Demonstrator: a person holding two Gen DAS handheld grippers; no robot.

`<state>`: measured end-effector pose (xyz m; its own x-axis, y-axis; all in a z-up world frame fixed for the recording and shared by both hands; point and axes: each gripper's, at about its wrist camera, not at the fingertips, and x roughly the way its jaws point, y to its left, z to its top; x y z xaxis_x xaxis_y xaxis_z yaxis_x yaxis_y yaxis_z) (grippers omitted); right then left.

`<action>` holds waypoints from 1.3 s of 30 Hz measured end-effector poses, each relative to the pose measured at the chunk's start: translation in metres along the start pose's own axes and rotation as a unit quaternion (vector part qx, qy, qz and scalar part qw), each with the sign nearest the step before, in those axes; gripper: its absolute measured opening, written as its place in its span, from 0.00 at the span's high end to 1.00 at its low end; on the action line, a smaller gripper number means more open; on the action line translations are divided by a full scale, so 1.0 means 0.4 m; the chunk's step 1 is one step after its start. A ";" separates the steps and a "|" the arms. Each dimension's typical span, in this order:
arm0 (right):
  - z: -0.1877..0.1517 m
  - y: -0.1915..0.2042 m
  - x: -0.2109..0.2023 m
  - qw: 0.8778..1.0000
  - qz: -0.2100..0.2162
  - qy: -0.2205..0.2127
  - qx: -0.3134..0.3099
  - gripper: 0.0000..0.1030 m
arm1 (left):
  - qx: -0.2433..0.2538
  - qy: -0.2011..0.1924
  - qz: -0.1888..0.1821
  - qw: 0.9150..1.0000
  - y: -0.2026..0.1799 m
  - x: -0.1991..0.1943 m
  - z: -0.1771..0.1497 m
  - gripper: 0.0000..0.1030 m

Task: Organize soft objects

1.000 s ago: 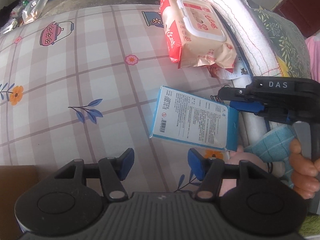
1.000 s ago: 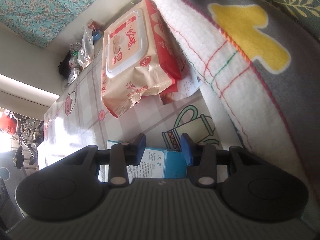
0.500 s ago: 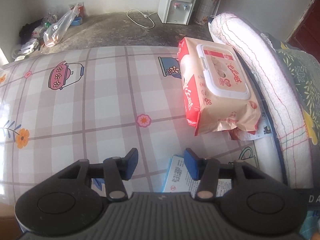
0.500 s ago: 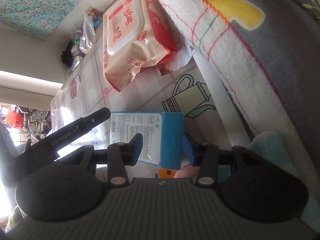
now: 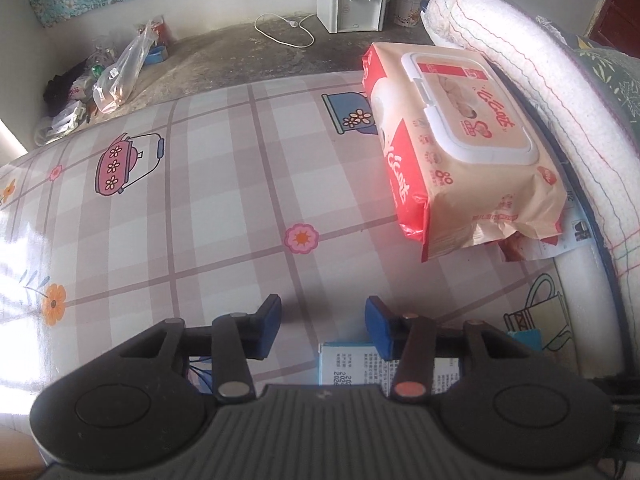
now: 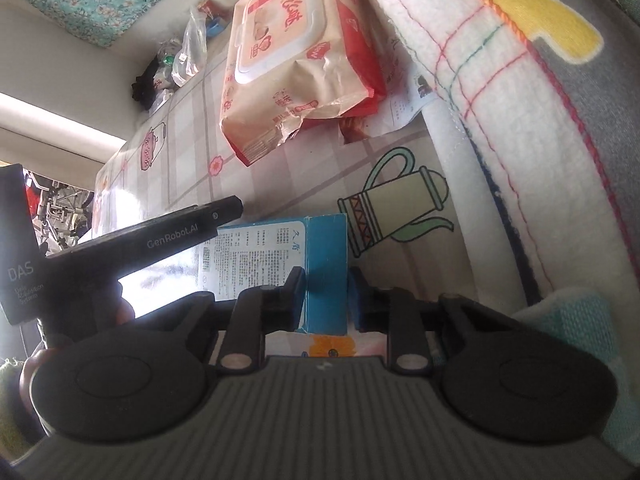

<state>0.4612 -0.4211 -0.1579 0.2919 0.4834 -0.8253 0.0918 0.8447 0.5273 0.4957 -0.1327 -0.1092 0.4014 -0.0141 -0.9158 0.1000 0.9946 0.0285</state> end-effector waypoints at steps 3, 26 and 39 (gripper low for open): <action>0.022 0.030 0.016 1.000 -0.008 -0.015 -0.021 0.81 | -0.006 0.015 0.000 1.000 0.022 -0.007 -0.009 0.54; 0.021 0.026 -0.081 0.997 0.044 0.017 0.059 0.56 | 0.030 0.069 -0.149 0.986 0.134 -0.157 -0.120 0.31; -0.025 0.074 0.066 0.992 0.058 0.085 0.074 0.51 | 0.100 0.101 -0.133 0.981 0.031 -0.091 -0.157 0.21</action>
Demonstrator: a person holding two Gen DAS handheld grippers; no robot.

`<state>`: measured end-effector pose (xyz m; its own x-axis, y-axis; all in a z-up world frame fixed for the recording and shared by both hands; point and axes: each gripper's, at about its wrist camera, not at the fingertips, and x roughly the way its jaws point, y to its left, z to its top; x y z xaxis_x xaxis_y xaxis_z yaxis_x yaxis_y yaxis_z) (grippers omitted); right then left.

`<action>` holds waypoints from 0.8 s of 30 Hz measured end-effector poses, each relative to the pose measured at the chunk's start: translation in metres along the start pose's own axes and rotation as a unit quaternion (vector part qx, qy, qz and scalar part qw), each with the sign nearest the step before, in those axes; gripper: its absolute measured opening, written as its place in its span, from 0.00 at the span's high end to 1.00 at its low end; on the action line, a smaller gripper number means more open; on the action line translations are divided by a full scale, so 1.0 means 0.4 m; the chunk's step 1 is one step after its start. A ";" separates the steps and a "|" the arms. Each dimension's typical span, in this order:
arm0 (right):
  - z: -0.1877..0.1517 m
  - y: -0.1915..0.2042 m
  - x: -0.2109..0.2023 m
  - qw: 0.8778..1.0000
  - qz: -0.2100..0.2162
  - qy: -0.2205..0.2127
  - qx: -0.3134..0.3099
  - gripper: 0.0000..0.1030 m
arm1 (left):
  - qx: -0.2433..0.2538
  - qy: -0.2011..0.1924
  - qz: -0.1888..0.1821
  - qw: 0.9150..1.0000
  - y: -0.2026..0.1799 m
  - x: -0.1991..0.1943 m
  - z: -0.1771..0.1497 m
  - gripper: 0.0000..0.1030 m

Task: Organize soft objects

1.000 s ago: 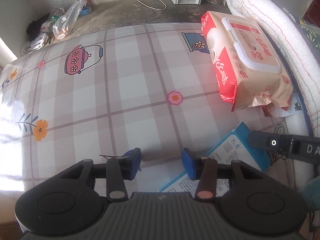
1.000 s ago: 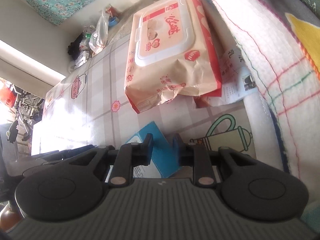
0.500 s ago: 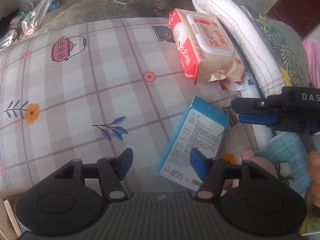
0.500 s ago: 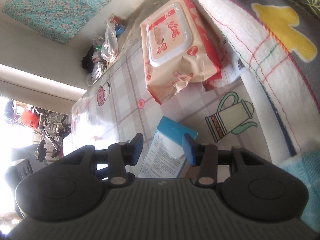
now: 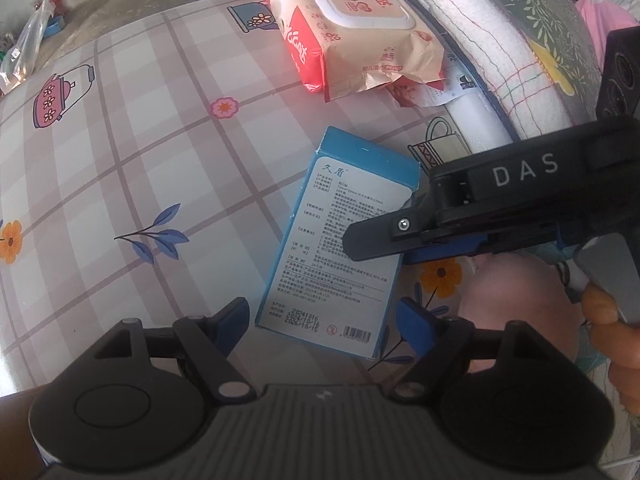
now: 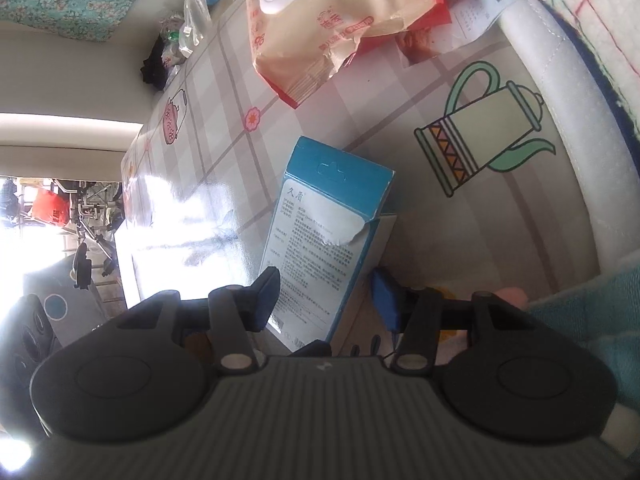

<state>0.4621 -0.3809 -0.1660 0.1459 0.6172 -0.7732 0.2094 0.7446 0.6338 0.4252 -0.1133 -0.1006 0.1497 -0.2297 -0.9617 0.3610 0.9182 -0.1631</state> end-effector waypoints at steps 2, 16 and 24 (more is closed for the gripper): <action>-0.009 0.013 0.003 1.000 -0.001 -0.009 -0.006 0.51 | 0.006 -0.001 0.014 1.000 -0.010 0.006 -0.002 0.22; -0.092 0.047 -0.113 0.995 0.014 -0.098 -0.025 0.72 | -0.004 -0.066 0.047 0.997 -0.044 -0.109 -0.039 0.29; -0.214 0.163 -0.282 0.988 0.047 -0.134 -0.062 0.73 | -0.011 -0.133 0.042 0.990 -0.056 -0.316 -0.127 0.30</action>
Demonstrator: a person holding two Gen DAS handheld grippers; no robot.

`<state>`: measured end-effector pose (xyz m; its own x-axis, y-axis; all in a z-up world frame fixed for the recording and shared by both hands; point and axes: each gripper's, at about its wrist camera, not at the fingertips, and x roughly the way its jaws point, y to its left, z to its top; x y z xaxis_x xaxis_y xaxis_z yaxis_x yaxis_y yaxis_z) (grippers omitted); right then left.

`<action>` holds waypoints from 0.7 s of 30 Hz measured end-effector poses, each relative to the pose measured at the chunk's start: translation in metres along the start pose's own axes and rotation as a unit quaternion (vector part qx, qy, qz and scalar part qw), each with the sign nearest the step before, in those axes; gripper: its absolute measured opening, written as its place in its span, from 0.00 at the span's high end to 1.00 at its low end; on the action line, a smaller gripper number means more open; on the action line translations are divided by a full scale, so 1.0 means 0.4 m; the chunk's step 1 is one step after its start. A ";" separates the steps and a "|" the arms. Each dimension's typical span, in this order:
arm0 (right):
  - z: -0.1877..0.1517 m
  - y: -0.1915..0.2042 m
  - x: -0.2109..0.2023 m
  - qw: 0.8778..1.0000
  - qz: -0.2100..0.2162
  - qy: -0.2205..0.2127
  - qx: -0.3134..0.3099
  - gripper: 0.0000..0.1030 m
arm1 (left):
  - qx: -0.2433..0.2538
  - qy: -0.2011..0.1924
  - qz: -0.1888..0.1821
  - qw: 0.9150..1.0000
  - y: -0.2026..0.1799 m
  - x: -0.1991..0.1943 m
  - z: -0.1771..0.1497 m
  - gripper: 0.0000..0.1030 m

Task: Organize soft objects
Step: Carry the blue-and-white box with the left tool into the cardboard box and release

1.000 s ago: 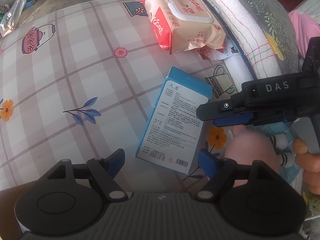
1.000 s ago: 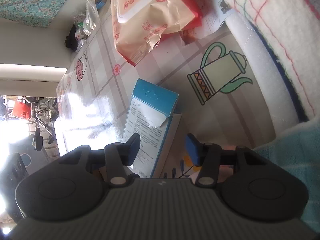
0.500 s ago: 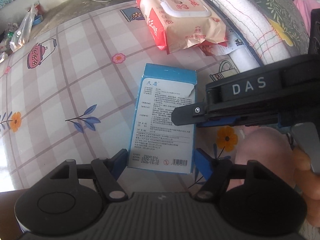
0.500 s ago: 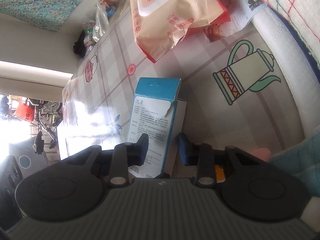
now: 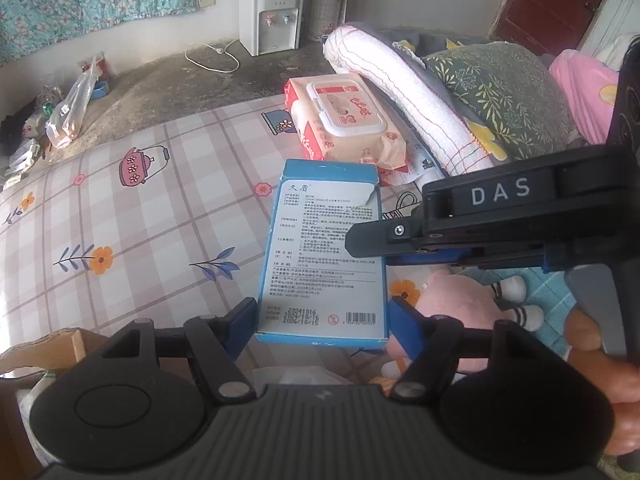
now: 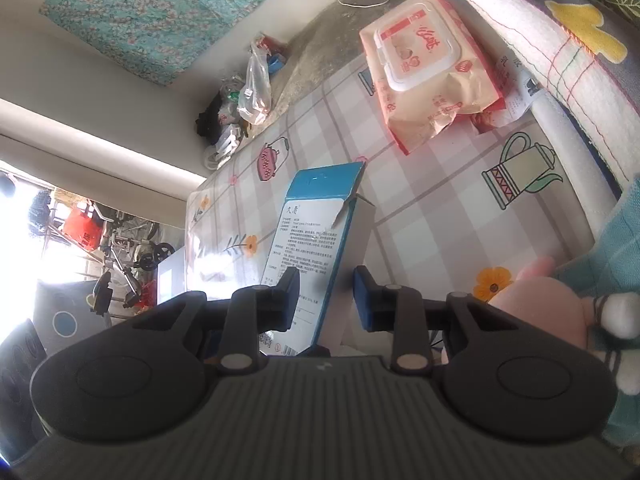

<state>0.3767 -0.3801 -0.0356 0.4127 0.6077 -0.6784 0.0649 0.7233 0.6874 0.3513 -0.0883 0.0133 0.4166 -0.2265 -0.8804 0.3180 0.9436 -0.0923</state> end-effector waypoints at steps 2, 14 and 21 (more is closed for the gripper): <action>-0.033 0.057 -0.028 1.000 0.023 -0.001 -0.012 0.73 | -0.010 -0.017 0.000 1.000 0.020 -0.068 -0.019 0.30; -0.305 0.529 -0.023 0.979 0.099 0.046 -0.173 0.76 | -0.098 -0.080 0.002 0.992 0.254 -0.381 -0.254 0.32; -0.309 0.555 -0.028 0.981 0.076 0.039 -0.172 0.74 | -0.137 -0.090 0.011 0.986 0.384 -0.432 -0.365 0.42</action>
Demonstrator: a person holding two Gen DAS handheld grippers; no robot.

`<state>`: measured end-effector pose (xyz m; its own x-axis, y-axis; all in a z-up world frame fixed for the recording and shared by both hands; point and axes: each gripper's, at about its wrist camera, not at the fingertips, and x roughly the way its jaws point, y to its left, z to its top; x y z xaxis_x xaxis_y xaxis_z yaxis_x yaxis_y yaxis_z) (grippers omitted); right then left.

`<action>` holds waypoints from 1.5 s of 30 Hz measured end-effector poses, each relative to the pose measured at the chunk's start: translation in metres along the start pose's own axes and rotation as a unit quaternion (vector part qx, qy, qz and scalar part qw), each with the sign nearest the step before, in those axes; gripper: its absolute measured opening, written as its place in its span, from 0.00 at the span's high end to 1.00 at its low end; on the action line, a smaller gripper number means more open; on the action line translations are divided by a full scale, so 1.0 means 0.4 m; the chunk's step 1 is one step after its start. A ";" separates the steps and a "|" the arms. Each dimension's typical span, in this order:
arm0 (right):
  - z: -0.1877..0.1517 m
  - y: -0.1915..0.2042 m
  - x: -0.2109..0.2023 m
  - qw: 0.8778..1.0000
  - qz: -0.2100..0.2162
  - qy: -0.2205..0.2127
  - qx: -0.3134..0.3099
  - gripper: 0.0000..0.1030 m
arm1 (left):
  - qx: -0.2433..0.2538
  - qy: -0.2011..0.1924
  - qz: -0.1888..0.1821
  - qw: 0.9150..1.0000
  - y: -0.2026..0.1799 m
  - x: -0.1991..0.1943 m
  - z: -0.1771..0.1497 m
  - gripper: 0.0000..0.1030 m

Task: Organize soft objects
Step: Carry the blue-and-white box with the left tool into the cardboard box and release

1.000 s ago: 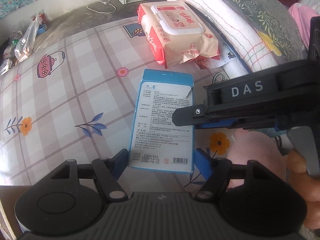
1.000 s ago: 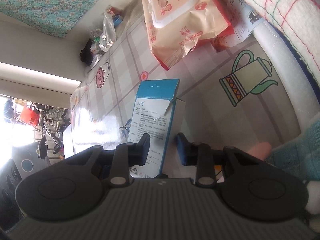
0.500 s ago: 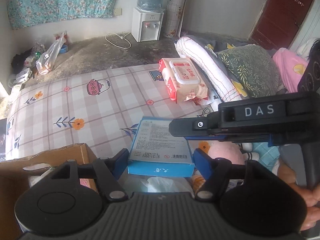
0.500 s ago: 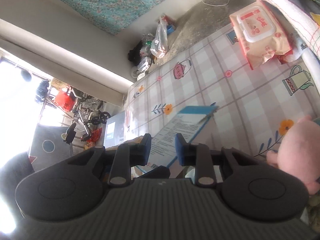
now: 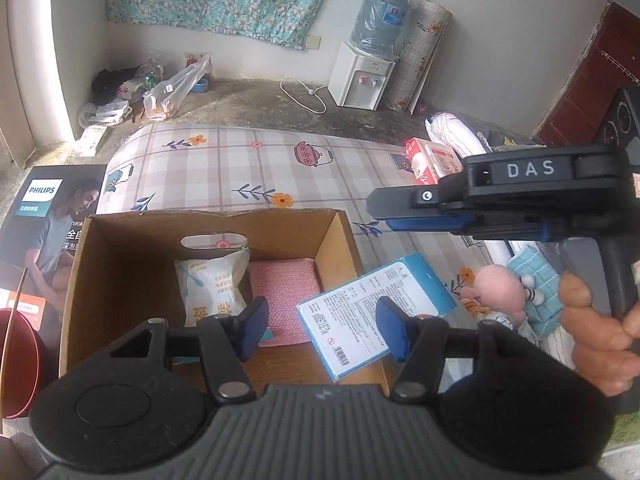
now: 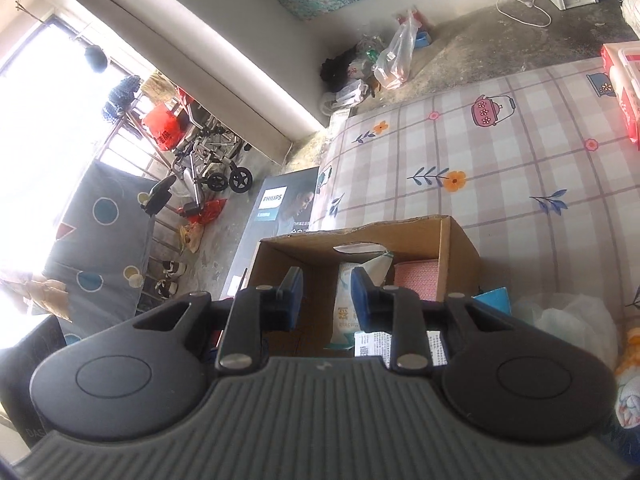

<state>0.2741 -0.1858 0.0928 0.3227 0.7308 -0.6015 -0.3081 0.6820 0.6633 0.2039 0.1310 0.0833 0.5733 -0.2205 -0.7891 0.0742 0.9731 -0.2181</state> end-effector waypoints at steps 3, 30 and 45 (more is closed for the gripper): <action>-0.009 -0.050 0.000 1.000 -0.013 0.007 0.016 0.74 | -0.021 0.000 -0.004 1.000 0.060 0.001 -0.028 0.42; -0.230 -0.174 -0.044 0.999 -0.024 -0.027 0.021 0.56 | -0.106 0.048 -0.035 0.993 0.173 0.121 -0.162 0.33; -0.329 -0.098 -0.071 0.997 -0.040 -0.041 -0.057 0.56 | -0.165 0.153 -0.024 0.974 0.168 0.216 -0.254 0.29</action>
<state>0.1591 -0.2294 0.0253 0.4207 0.6724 -0.6090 -0.3763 0.7402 0.5573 0.1755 0.1707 -0.0579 0.3016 -0.3241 -0.8967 -0.2005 0.8979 -0.3919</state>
